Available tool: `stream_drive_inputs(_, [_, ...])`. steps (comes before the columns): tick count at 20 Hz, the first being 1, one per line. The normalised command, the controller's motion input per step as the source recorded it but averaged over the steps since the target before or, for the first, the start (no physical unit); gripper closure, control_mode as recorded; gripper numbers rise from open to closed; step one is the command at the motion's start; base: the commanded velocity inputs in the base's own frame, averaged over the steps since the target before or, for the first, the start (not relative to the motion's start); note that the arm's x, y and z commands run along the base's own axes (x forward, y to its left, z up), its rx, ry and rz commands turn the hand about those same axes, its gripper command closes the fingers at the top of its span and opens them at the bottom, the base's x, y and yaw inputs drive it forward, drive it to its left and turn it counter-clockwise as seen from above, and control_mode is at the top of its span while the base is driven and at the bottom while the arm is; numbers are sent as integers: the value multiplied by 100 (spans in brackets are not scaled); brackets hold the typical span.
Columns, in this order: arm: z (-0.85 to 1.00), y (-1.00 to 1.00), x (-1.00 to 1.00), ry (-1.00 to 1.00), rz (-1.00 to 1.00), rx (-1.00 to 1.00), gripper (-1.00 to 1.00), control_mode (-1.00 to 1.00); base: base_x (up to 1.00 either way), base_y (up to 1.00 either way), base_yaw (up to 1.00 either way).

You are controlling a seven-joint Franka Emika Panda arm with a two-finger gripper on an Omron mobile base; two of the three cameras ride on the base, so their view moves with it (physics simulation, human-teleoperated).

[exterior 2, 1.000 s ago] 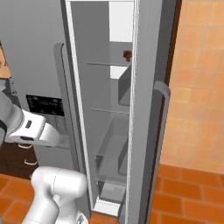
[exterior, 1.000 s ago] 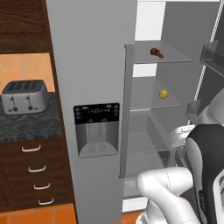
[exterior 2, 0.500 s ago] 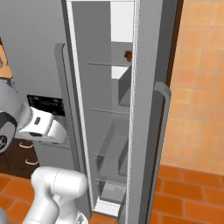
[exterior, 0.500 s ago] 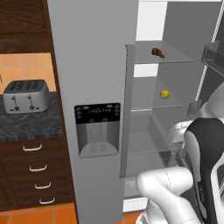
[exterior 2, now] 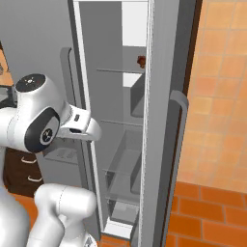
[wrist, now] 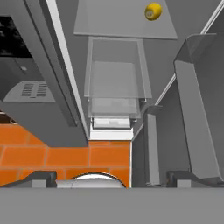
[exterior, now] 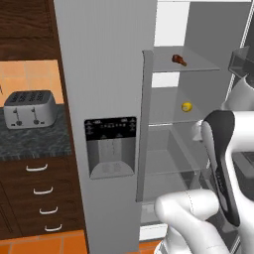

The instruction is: Place one lemon and one chicken drumstick in each tupperware on the nearby counter, to pack two identical lunches.

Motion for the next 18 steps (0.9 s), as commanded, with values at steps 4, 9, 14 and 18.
stream_drive_inputs(4, [-33,-28,94,-2,-1,-7,-100,-100,0,0,0])
stream_drive_inputs(9, [-10,-11,100,-6,-1,-1,-100,-100,0,0,0])
stream_drive_inputs(14, [0,-28,100,-9,0,0,-100,-100,0,0,0])
stream_drive_inputs(18, [-6,-29,60,-21,-6,-4,-100,-100,0,0,0])
